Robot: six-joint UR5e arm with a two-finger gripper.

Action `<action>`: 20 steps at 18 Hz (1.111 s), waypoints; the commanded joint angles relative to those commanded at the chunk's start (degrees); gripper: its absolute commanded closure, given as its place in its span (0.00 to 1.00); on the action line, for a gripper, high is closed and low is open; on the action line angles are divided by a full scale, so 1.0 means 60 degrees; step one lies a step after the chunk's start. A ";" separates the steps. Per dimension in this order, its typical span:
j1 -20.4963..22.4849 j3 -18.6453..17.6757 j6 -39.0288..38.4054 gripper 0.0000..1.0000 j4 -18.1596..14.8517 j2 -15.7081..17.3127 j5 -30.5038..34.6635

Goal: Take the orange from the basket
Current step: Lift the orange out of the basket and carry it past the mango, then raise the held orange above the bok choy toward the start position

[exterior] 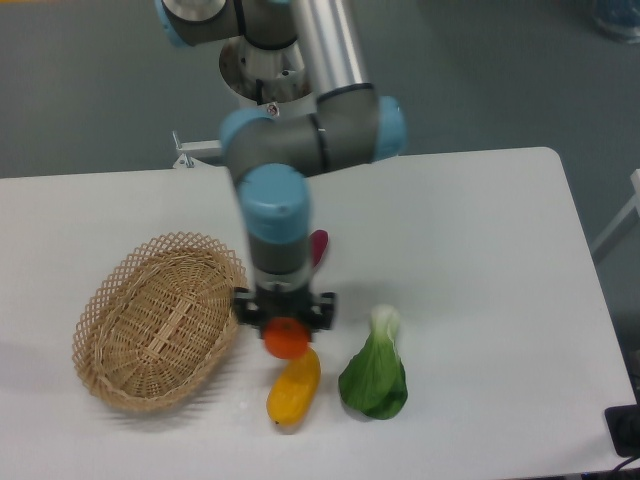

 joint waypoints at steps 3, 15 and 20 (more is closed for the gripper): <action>0.0308 0.0497 0.0808 0.66 -0.0102 -0.0351 0.0102; 0.1628 0.0631 0.4849 0.64 -0.0337 -0.0235 0.0423; 0.1598 0.0690 0.5175 0.63 -0.0264 -0.0250 0.0701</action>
